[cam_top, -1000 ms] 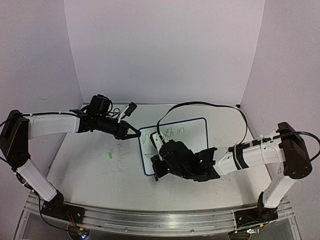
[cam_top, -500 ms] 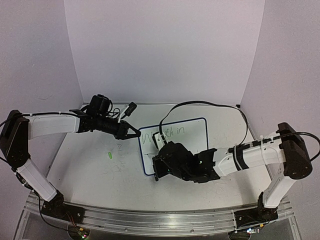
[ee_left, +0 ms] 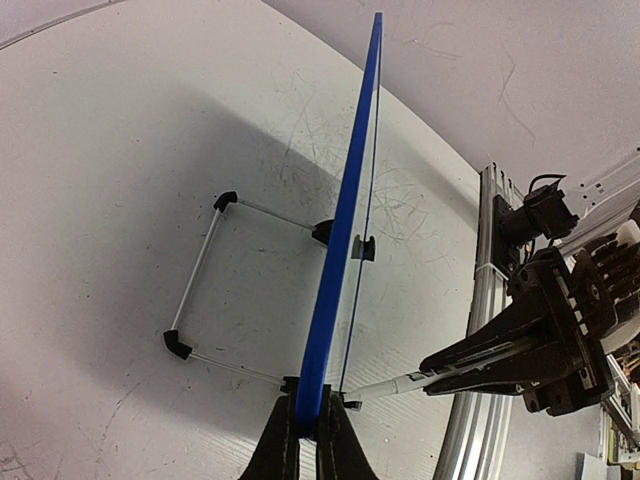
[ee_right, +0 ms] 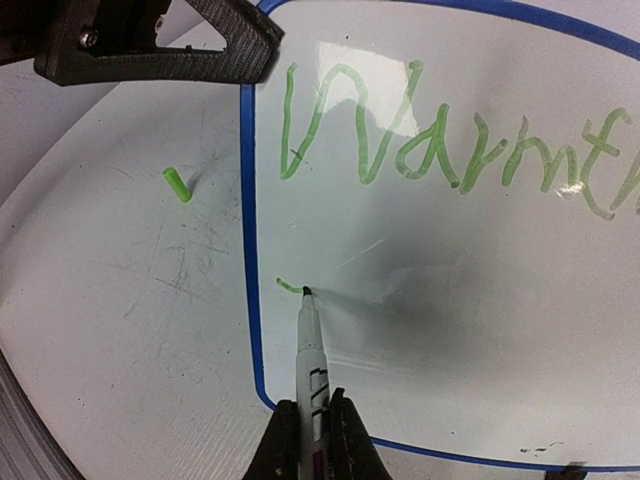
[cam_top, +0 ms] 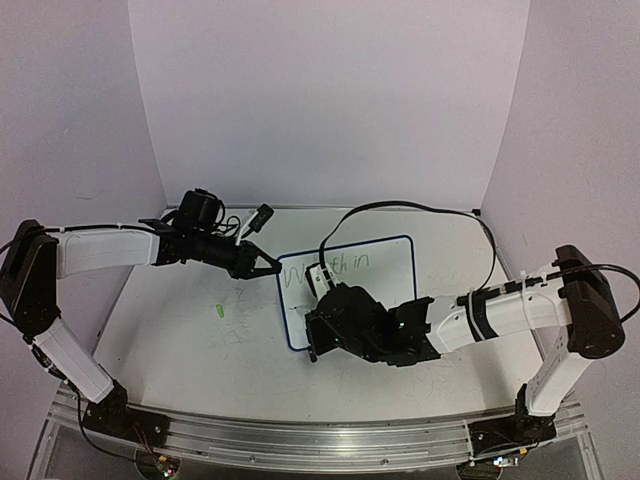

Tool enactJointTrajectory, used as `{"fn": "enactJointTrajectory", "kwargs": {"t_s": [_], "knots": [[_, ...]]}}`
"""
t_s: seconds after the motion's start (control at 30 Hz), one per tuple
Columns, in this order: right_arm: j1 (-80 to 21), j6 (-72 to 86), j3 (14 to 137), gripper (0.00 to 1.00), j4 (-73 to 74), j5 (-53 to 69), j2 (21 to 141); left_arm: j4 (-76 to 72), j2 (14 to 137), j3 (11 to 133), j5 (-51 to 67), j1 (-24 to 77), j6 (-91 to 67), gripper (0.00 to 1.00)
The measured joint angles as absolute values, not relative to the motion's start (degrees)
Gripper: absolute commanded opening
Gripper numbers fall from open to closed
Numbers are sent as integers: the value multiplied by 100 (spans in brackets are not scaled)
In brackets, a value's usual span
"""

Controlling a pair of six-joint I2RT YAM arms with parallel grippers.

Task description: Write a sentence on the whiteboard

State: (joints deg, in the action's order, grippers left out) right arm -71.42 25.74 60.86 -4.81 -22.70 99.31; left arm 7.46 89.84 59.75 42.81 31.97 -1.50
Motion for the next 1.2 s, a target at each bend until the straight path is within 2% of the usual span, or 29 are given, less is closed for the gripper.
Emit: {"fn": "enactJointTrajectory", "kwargs": {"t_s": [1.2], "knots": [[-7104, 2434, 6225, 0, -643, -2127, 9959, 751, 8962, 5975, 4270, 3221, -145, 0]]}}
